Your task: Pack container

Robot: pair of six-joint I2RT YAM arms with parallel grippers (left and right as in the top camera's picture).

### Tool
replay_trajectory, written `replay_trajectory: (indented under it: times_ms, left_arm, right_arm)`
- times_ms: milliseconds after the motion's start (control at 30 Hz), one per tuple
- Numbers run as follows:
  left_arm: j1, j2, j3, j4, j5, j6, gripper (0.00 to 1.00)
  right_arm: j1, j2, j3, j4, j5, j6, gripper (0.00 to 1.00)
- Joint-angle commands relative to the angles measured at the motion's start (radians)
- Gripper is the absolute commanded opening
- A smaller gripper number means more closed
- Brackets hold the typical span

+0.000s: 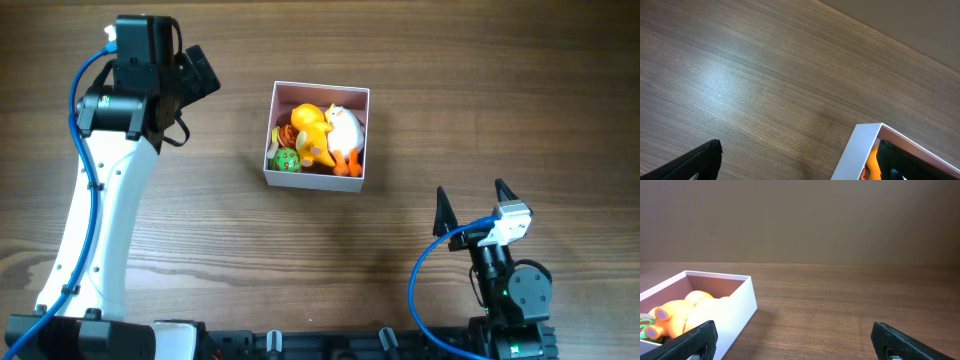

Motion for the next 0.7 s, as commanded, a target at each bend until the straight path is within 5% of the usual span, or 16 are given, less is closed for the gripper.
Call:
replay_trajectory:
  times_ms: [0, 500, 667]
  left_arm:
    - [0.005, 0.0, 0.005, 0.003, 0.009, -0.01, 1.0]
    - [0.005, 0.0, 0.005, 0.003, 0.009, -0.009, 1.0]
    - [0.004, -0.168, 0.005, 0.002, 0.009, -0.009, 1.0]
  right_arm:
    - [-0.004, -0.014, -0.001, 0.005, -0.002, -0.01, 1.0]
    - [-0.004, -0.014, -0.001, 0.005, -0.002, -0.01, 1.0]
    - [-0.004, -0.014, -0.001, 0.005, -0.002, -0.01, 1.0]
